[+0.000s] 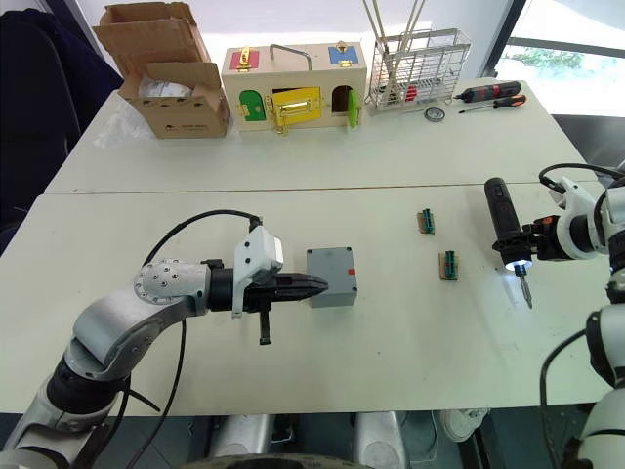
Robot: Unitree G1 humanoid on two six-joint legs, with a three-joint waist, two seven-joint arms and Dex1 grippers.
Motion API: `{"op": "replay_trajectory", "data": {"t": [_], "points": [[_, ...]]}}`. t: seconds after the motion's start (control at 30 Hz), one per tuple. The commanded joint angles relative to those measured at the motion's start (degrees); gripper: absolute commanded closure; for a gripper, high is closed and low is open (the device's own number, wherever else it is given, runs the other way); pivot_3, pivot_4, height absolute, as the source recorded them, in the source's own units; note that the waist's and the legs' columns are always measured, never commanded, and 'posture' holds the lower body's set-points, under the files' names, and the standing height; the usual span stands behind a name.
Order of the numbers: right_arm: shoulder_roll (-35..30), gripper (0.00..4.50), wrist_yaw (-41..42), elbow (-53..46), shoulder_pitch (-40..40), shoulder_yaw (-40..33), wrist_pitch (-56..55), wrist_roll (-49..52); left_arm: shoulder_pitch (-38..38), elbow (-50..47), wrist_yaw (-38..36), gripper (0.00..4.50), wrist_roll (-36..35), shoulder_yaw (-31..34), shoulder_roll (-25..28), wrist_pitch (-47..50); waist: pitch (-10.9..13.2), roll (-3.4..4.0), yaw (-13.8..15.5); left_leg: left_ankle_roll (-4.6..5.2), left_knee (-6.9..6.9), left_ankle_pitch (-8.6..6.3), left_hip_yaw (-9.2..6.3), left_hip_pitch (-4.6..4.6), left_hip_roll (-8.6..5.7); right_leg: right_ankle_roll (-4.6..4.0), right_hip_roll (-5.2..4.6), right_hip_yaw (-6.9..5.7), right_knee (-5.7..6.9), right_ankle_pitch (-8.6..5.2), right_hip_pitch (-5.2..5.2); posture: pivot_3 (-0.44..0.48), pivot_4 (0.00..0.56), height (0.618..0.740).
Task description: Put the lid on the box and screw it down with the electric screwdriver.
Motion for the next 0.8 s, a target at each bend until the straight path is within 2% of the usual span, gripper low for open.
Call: {"op": "replay_trajectory", "data": {"t": [0.03,0.07,0.13,0.2,0.27,0.3,0.4,0.5,0.6,0.7,0.8], "points": [[-0.1,2.62,2.1,3.7,-2.7,-1.2,-2.8,-4.1,0.8,-1.9,1.8,4.5,-2.7,1.9,-1.5,0.8,0.0,0.0,0.2,0.0,0.02,0.0,0.01,0.0,0.0,0.01,-0.02,0.01,0.0,0.01,0.01,0.0,0.15,0.728],[0.3,2.62,1.2,5.0,-2.9,-1.7,-3.5,-5.1,0.7,-2.0,2.3,4.5,-2.6,1.7,-1.7,0.9,0.0,0.0,0.4,0.0,0.06,0.0,0.0,-0.01,-0.01,0.03,-0.03,0.01,-0.01,0.02,0.04,0.0,0.15,0.728],[0.9,1.62,1.7,6.3,-3.0,-2.2,-4.4,-6.6,0.8,-2.1,3.1,4.5,-4.3,3.0,-2.9,1.4,0.0,0.0,0.6,0.0,0.1,0.0,0.01,0.0,-0.04,0.06,-0.04,0.02,-0.01,0.04,0.07,0.0,0.15,0.728],[1.2,0.93,2.1,6.6,-2.9,-2.3,-5.5,-8.1,0.5,-1.5,3.6,4.5,-4.3,3.6,-2.8,1.1,0.0,0.0,0.7,0.0,0.12,0.0,0.0,0.03,-0.05,0.06,-0.03,0.03,-0.01,0.05,0.1,0.0,0.15,0.728],[1.5,0.18,1.7,6.8,-2.8,-3.4,-6.3,-8.8,-0.9,1.6,6.4,4.5,-0.9,5.0,-4.2,-3.3,0.0,0.0,0.7,-0.01,0.12,0.01,-0.02,0.05,-0.05,0.06,-0.02,0.02,0.01,0.05,0.12,0.0,0.15,0.728],[1.5,0.02,0.9,6.7,-2.7,-4.2,-7.1,-9.0,-2.0,3.9,8.5,4.5,0.3,6.8,-5.8,-5.9,0.0,0.0,0.8,-0.02,0.12,0.02,-0.02,0.06,-0.05,0.06,-0.02,0.02,0.02,0.05,0.12,0.0,0.15,0.728],[1.2,0.02,-4.3,5.9,-3.3,-9.2,-12.1,-8.4,-6.8,11.4,16.1,4.5,-1.3,16.4,-12.0,-10.0,0.0,-0.02,1.0,-0.05,0.12,0.04,-0.02,0.06,-0.06,0.07,-0.01,0.0,0.04,0.06,0.13,0.0,0.15,0.728],[0.5,0.02,-7.2,1.2,-2.6,-14.8,-16.9,-6.7,-8.9,15.5,18.5,4.5,-2.1,22.2,-12.2,-10.4,0.0,-0.02,0.8,-0.06,0.11,0.05,-0.01,0.07,-0.08,0.16,-0.01,0.0,0.03,0.11,0.14,0.0,0.15,0.728],[1.3,0.02,-9.2,-14.5,5.7,-24.2,-20.4,-1.3,-7.4,17.0,17.1,4.5,-2.6,25.7,-8.5,-9.6,0.0,-0.06,0.5,-0.08,-0.03,0.04,0.02,0.09,-0.04,0.19,0.02,-0.04,-0.04,0.1,0.12,0.0,0.15,0.728],[8.1,0.02,-8.9,-44.5,25.2,-41.1,-23.0,10.4,1.4,12.8,10.5,4.5,-5.5,25.2,-1.0,-4.4,0.0,-0.25,0.6,-0.19,-0.08,0.09,0.07,0.07,0.09,0.21,0.1,-0.19,-0.04,0.09,0.17,0.0,0.15,0.728],[15.3,0.02,-12.7,-68.4,42.6,-49.6,-16.7,18.5,11.4,6.2,6.1,4.5,-10.0,25.1,5.1,0.3,0.0,-0.23,1.2,-0.38,-0.26,0.17,-0.04,0.06,0.32,0.21,0.17,-0.34,0.0,0.08,0.17,0.0,0.15,0.728]]}}
